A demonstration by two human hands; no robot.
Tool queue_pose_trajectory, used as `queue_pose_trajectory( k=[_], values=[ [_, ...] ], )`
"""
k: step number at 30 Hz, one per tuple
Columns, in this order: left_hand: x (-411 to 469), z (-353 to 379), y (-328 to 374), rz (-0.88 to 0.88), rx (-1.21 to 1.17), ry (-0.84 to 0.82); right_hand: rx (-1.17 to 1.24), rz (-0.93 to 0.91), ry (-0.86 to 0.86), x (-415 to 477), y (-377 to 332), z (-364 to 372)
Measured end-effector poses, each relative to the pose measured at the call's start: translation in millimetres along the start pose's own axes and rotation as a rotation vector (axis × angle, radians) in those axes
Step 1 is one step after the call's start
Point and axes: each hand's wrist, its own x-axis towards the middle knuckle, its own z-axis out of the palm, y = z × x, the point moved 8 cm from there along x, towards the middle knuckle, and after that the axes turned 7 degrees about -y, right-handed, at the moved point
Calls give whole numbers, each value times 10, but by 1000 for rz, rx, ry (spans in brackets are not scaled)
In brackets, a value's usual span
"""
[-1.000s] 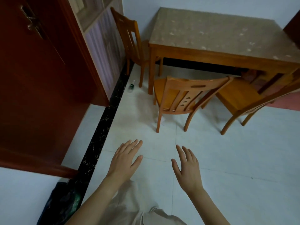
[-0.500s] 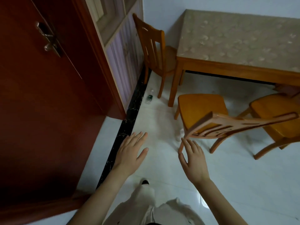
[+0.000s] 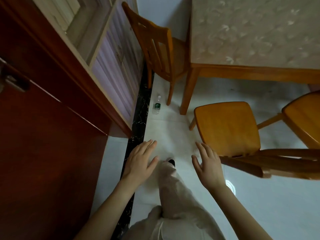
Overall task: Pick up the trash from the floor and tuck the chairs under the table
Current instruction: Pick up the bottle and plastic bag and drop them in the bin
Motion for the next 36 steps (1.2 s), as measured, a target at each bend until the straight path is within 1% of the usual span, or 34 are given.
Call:
queue_pose_trajectory(
  k=[3,8,11,15,18,24,28,32,34,36],
  values=[
    [547,-227,-84,25,15,-38,18,27,-3,548,-55,-137],
    [1388,-760,-83,87,38,-22,13,49,44,1323,-228,-489],
    [1775,-974,-148,105,32,-27,29,86,78,1632,-271,-595],
    [2230,-1021,-366,165,59,-100,79,161,112,1878,-280,-515],
    [2546,-890,-564,257,108,-196,98,270,149,1950,-192,-293],
    [3086,-336,-890,454,210,-389,151,495,208,1965,16,416],
    [3380,250,-914,534,198,-479,205,632,240,1989,319,973],
    [3720,1098,-909,635,176,-540,254,761,322,2030,969,1596],
    [3947,1621,-983,657,185,-544,268,811,353,2082,1392,1982],
    [4196,2186,-1096,664,183,-529,263,825,349,2181,1822,2445]
  ],
)
